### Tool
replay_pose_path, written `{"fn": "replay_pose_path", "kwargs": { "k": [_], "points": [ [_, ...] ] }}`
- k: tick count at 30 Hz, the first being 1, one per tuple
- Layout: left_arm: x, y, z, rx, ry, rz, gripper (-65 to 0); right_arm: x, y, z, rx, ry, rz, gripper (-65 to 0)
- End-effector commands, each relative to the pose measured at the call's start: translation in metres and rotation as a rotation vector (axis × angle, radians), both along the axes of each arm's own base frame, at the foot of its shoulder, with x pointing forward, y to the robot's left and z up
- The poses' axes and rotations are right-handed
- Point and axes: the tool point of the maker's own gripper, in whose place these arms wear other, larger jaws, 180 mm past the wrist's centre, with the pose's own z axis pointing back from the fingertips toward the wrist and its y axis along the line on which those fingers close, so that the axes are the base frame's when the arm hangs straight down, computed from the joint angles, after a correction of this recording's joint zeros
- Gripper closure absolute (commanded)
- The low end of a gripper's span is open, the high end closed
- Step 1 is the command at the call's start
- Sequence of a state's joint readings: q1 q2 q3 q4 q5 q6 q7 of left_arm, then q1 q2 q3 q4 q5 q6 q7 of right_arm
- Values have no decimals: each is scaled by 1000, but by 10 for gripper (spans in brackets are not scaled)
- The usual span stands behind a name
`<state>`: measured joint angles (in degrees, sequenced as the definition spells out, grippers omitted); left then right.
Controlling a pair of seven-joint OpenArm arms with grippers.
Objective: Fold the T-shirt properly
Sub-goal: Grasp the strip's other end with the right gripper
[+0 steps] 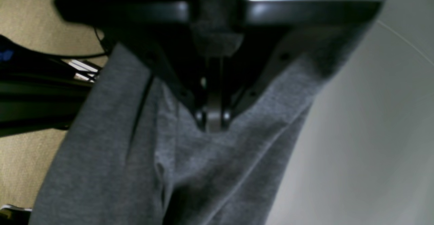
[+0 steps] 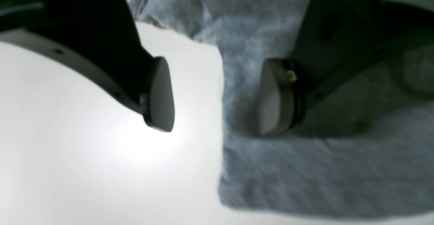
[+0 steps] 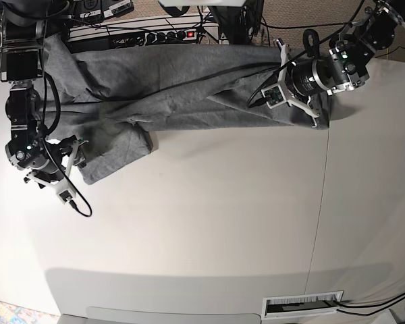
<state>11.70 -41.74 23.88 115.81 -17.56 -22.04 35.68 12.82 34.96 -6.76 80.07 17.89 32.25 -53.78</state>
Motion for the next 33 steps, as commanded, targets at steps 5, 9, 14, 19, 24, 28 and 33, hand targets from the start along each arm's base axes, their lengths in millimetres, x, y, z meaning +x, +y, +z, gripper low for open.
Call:
{"fn": "replay_pose_path", "kwargs": {
  "k": [5,9,14,19,24,28,33],
  "points": [
    [6,-1,10,-23,-30,-1,0,19,7,13,1,-93,19,-396],
    [5,-1,9,-21,-29,-2,0,17,-3,2,2,-75,-6,-396],
    [6,-1,9,-22,-29,-1,0,7,-12,-19,47,-14,-57,-396],
    [6,-1,9,-22,-30,-1,0,-10,-8,-36,141,88,-113,-316],
    [6,-1,10,-22,-30,-2,0,-25,1,-42,196,190,-138,-70],
    [6,-1,9,-22,-30,-2,0,-33,-2,-45,181,236,-147,0],
    [6,-1,9,-22,-30,-2,0,-29,-1,-33,168,213,-124,0]
  ]
}}
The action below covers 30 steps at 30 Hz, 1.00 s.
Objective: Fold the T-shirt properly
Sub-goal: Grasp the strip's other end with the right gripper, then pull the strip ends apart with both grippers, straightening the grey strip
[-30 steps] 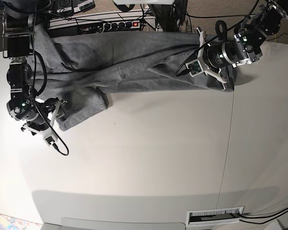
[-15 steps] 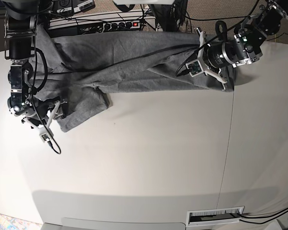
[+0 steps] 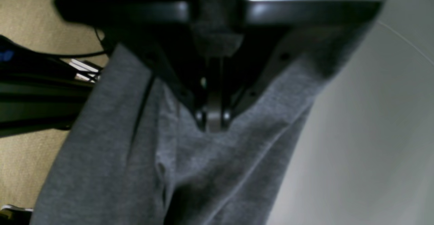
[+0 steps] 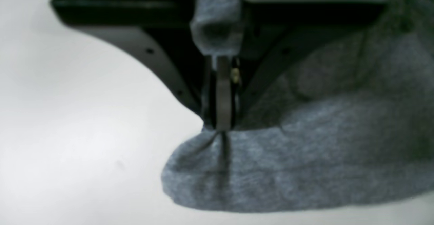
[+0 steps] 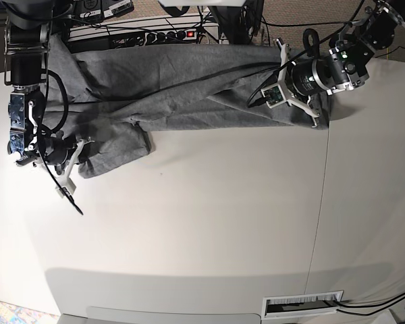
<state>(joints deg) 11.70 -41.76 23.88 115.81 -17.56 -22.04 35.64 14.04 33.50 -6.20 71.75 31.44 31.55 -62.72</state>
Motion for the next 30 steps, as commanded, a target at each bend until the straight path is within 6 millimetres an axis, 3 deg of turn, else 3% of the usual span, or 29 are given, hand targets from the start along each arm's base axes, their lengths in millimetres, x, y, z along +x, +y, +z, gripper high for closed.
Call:
{"fn": "replay_pose_path", "kwargs": {
  "k": [1,5,11,20,23,30],
  "points": [
    [6,-1,9,-22,-29,-2,0,0,-6,11,-29,2,20,0],
    [6,-1,9,-21,-29,-2,0,7,4,39,-62,-48,87,0],
    [6,-2,10,-25,-31,-2,0,0,25,69,-109,-91,196,0],
    [6,-2,10,-24,-31,-2,0,-52,37,55,-153,-19,286,0],
    [6,-2,10,-25,-32,-1,0,-64,32,63,-158,-46,267,0],
    [6,-2,10,-26,-32,-1,0,-92,0,95,-160,-126,146,0]
  ]
}}
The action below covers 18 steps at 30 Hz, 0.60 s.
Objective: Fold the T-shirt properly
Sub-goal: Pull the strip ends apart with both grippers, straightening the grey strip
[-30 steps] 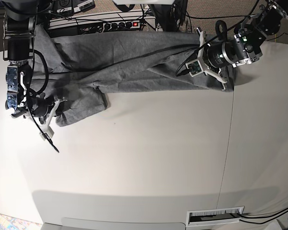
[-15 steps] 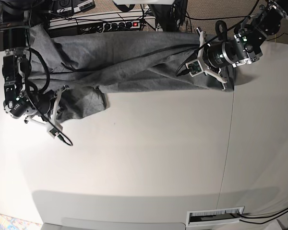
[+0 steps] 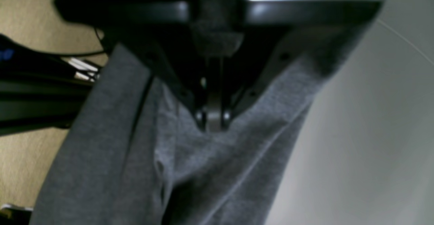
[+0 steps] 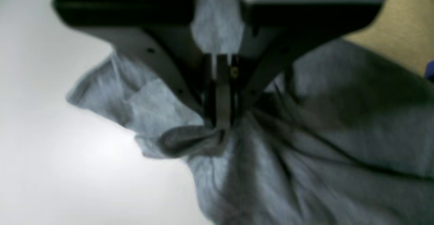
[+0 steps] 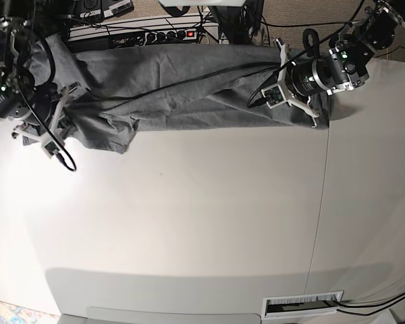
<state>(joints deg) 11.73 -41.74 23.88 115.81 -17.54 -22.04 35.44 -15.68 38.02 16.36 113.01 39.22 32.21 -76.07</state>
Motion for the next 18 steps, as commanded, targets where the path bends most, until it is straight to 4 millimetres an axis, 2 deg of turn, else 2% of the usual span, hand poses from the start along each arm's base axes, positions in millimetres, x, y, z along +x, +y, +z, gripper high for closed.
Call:
{"fn": "replay_pose_path", "kwargs": {
  "k": [1,6,18],
  "points": [
    [6,-2,10,-25,-32,-1,0,4,-7,15,-13,-47,-3,0],
    [7,-3,11,-35,-36,-3,0,-14,-20,19,-20,-37,-45,0],
    [6,-3,11,-34,-36,-2,0,-42,-25,3,-49,82,-52,0]
  ]
}}
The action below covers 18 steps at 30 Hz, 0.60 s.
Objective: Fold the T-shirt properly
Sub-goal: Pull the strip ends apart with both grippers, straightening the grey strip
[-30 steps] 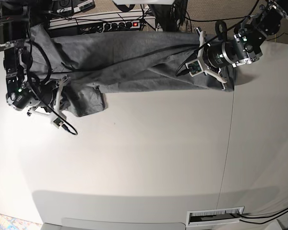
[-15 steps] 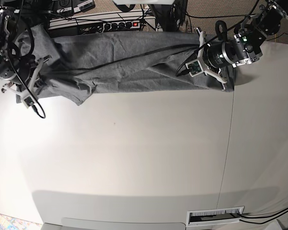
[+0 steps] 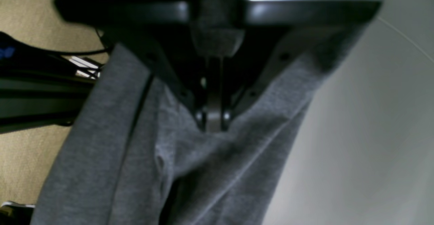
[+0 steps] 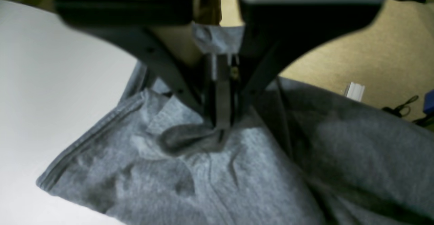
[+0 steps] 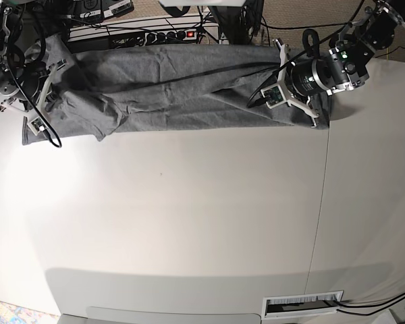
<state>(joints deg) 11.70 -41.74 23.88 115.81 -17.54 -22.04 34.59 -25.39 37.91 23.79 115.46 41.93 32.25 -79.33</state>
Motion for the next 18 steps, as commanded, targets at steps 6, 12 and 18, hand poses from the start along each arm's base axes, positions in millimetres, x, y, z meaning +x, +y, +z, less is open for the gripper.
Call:
{"fn": "replay_pose_path", "kwargs": {
  "k": [6,12,18],
  "points": [
    [6,-1,9,-20,-29,-1,0,3,-15,9,-85,-10,2,0],
    [6,-1,9,-20,-29,-1,0,6,-26,11,-145,-23,-7,-54],
    [6,-1,9,-21,-30,-1,0,24,-9,16,-59,-139,17,-251]
  ]
}}
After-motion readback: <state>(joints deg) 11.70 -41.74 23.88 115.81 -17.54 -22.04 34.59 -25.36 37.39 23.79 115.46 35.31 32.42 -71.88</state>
